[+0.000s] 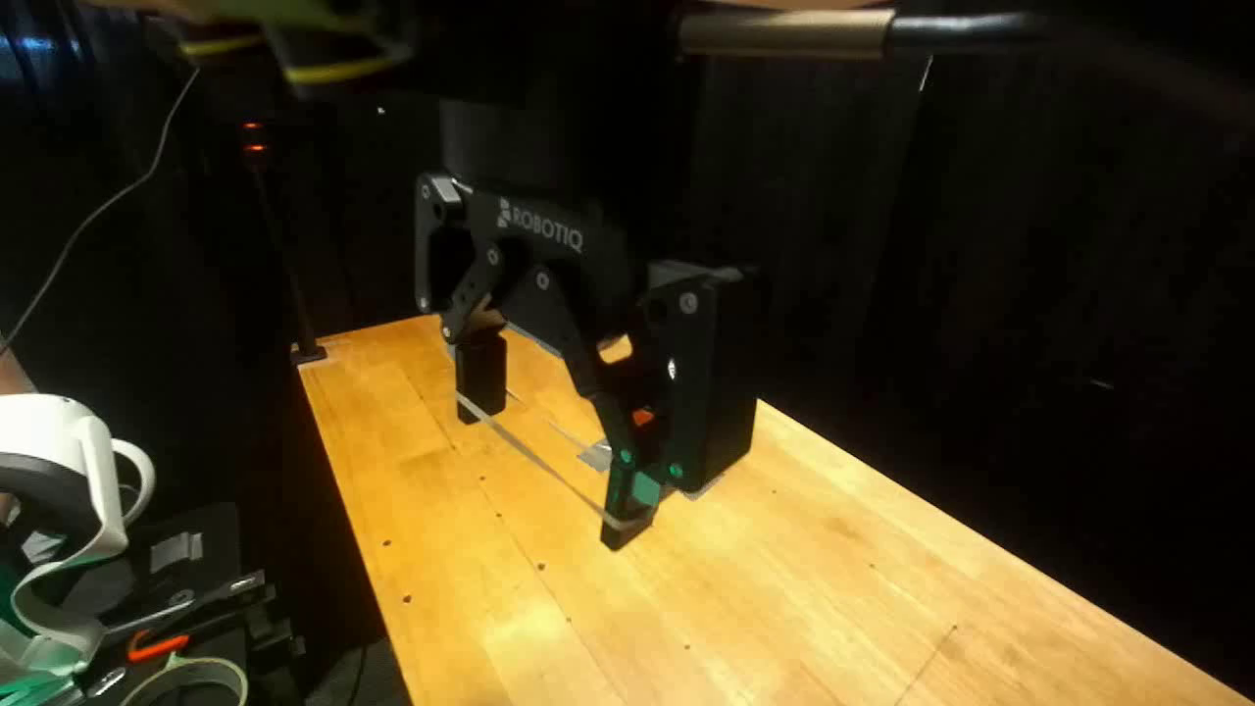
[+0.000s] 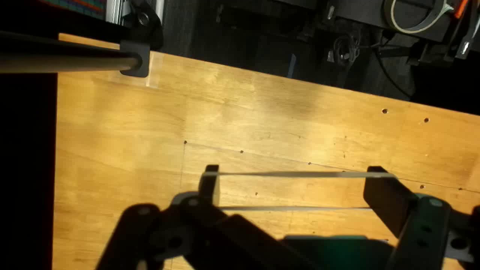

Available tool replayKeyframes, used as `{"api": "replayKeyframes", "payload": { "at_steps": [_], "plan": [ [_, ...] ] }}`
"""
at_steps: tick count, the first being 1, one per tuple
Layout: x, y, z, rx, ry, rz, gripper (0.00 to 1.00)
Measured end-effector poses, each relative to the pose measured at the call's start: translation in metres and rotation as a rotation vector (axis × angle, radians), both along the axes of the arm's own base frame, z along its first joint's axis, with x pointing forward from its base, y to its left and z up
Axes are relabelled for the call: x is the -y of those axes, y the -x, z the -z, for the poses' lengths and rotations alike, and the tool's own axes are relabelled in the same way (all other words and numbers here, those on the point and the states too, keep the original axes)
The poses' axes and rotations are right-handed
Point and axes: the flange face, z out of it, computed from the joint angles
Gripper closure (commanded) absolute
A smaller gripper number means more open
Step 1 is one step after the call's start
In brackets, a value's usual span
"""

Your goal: Put the rubber band on the jar.

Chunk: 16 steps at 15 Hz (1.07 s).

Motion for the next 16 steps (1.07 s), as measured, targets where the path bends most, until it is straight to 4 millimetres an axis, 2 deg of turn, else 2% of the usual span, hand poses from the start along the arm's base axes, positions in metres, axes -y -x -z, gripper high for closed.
{"api": "replayKeyframes", "payload": {
  "at_steps": [7,9,11,16],
  "plan": [
    [0.001,-0.001,-0.005,0.012,0.004,0.001,0.00],
    [-0.008,-0.006,-0.004,0.009,0.006,-0.012,0.00],
    [-0.037,-0.024,-0.003,0.006,0.018,-0.024,0.00],
    [-0.150,-0.098,0.011,-0.019,0.101,-0.009,0.00]
  ]
}}
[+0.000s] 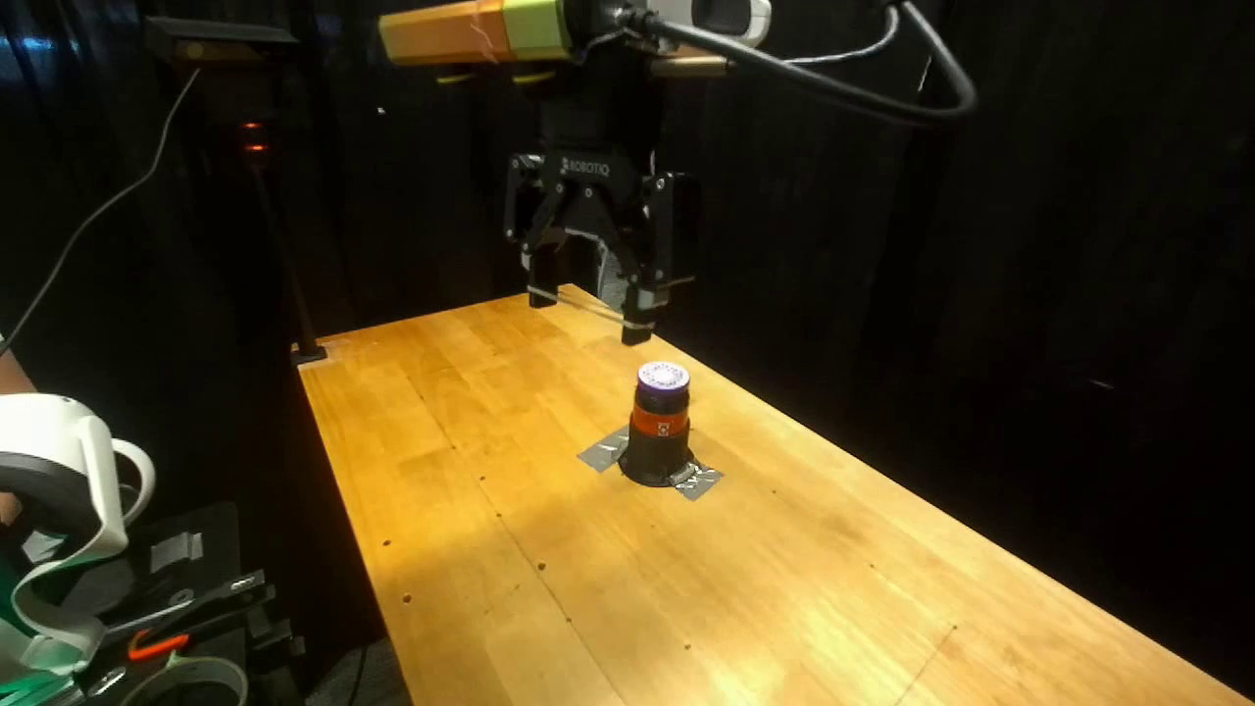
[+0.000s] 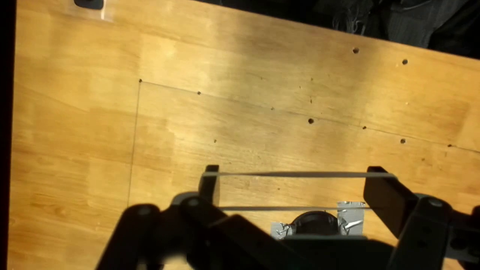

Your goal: Put the rubber band on the jar.

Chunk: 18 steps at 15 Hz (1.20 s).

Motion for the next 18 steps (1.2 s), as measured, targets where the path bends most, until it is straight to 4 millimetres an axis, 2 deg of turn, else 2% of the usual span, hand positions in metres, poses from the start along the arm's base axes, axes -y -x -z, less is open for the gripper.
{"api": "replayKeyframes", "payload": {
  "at_steps": [3,5,7,9,12,18],
  "plan": [
    [-0.054,-0.046,0.018,0.007,0.018,0.033,0.00],
    [-0.079,-0.079,0.035,0.031,0.001,0.044,0.00],
    [-0.094,-0.112,0.054,0.063,-0.032,0.054,0.00],
    [-0.101,-0.142,0.074,0.090,-0.061,0.062,0.00],
    [-0.103,-0.174,0.101,0.104,-0.099,0.083,0.00],
    [-0.105,-0.207,0.150,0.081,-0.166,0.117,0.00]
  ]
}}
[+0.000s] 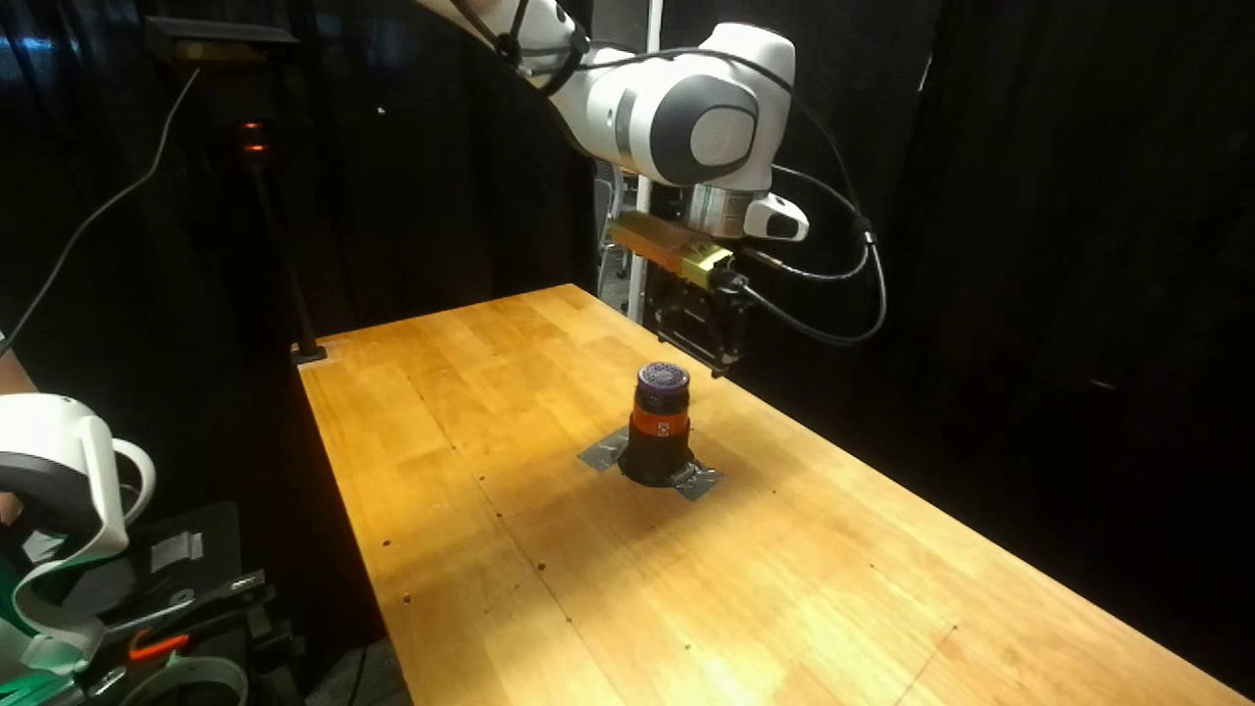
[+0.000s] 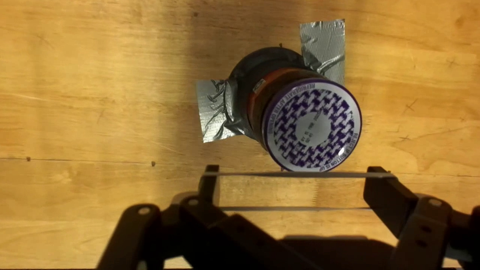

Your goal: Put the rubber band on the jar.

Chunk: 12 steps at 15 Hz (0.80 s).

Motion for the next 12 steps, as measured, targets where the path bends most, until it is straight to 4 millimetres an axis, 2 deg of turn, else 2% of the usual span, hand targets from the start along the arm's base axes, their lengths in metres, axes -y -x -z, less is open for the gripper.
{"api": "replayKeyframes", "payload": {
  "at_steps": [7,12],
  "plan": [
    [-0.004,-0.014,0.046,-0.024,-0.007,0.000,0.00],
    [-0.006,-0.012,0.054,-0.047,-0.008,-0.003,0.00]
  ]
}}
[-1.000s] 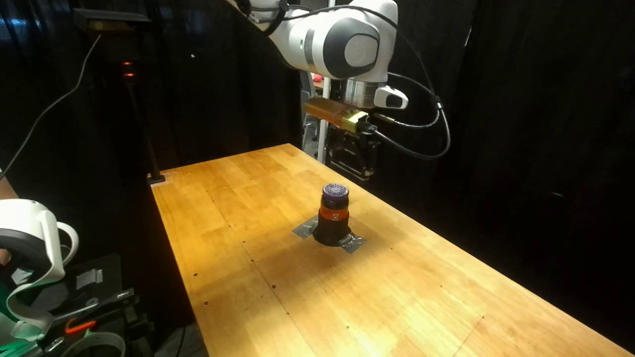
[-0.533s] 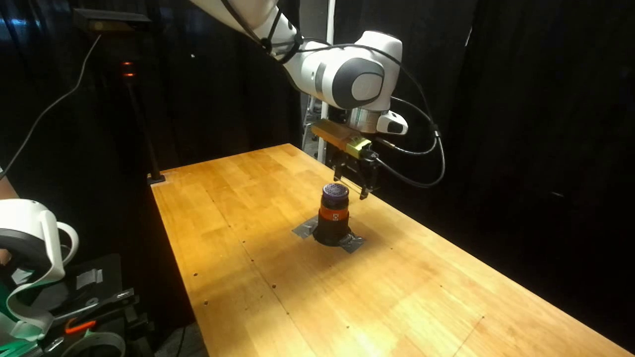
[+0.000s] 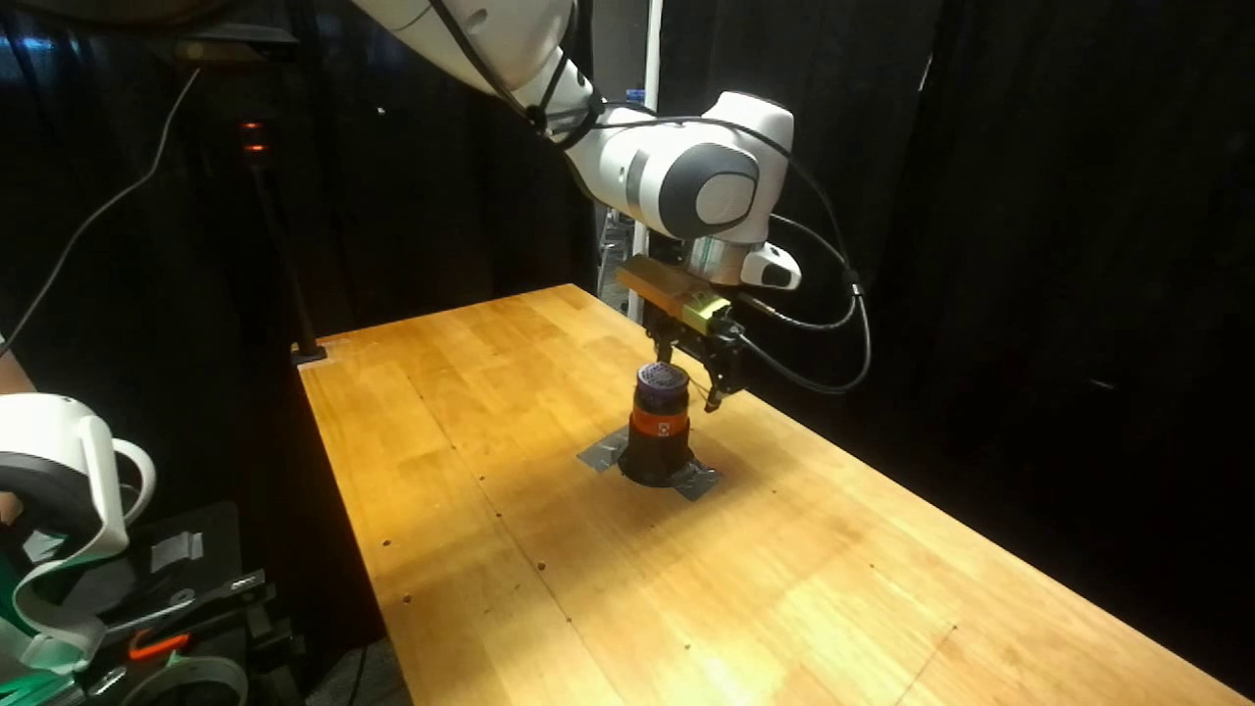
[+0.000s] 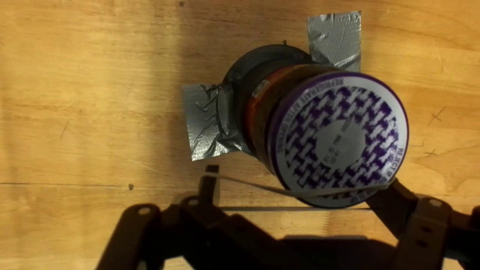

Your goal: Put the rubber band on the jar.

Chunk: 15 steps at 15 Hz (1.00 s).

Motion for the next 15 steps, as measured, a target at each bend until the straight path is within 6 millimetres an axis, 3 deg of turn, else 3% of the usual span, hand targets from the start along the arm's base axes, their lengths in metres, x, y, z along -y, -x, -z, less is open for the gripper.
{"api": "replayKeyframes", "payload": {
  "at_steps": [15],
  "plan": [
    [0.006,0.036,-0.007,0.032,-0.020,0.036,0.00]
  ]
}}
